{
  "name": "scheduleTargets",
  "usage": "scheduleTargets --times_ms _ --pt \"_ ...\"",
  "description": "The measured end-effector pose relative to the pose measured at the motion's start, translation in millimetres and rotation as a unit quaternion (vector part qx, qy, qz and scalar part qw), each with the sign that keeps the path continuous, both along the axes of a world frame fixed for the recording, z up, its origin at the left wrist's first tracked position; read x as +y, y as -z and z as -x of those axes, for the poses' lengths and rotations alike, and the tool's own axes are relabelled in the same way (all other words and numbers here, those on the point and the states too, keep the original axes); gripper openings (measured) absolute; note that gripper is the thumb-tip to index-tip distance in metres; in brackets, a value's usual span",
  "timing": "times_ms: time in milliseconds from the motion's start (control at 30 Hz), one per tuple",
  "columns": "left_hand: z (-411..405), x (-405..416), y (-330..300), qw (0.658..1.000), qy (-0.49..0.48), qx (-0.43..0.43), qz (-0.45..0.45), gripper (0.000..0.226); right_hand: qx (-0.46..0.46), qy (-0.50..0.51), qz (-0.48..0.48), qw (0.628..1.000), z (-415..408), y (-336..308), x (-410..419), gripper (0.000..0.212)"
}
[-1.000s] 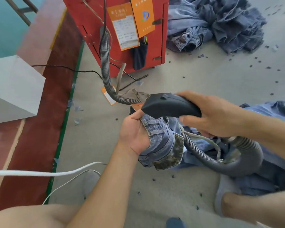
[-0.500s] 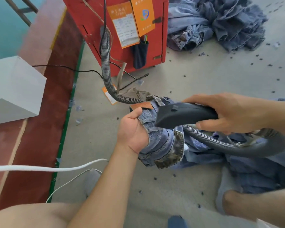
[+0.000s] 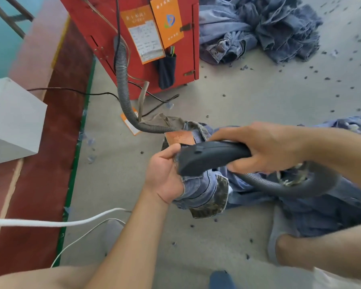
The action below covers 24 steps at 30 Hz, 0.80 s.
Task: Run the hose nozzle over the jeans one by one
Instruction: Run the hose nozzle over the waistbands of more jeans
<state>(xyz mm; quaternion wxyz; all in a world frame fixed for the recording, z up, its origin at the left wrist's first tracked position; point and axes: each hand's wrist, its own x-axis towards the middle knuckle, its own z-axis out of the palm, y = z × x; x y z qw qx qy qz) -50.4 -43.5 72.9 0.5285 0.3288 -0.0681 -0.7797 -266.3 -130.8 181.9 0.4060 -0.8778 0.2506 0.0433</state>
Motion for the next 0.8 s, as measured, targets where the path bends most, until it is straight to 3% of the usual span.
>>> scheduleTargets --times_ms 67,167,300,433,567,700,800 --pt "2.9 3.6 1.7 1.000 -0.018 -0.017 0.009 0.048 -0.042 0.013 0.020 0.999 -10.2 3.0 2.9 0.052" --pt "-9.7 4.6 1.8 1.000 -0.020 0.006 0.000 0.053 -0.062 0.068 -0.027 0.995 3.1 -0.1 -17.9 0.047" --pt "-20.4 6.5 1.7 0.999 -0.011 0.035 -0.013 0.060 0.018 0.021 -0.071 0.997 15.1 -0.5 -19.6 0.047" --pt "-12.7 13.3 1.5 0.996 0.012 0.084 -0.010 0.057 -0.016 0.017 0.016 1.000 -22.3 20.2 3.7 0.049" --pt "-34.4 26.6 15.2 0.998 0.006 -0.019 -0.052 0.059 -0.101 0.132 -0.035 0.985 -11.4 18.2 -20.5 0.040" --pt "-66.7 46.5 19.7 0.996 -0.008 0.072 -0.054 0.063 -0.006 0.170 -0.045 0.984 28.7 25.7 -48.1 0.035" --pt "-84.8 55.1 24.4 0.995 -0.012 0.094 -0.028 0.064 0.085 0.143 0.003 0.986 40.5 49.4 -51.3 0.034"
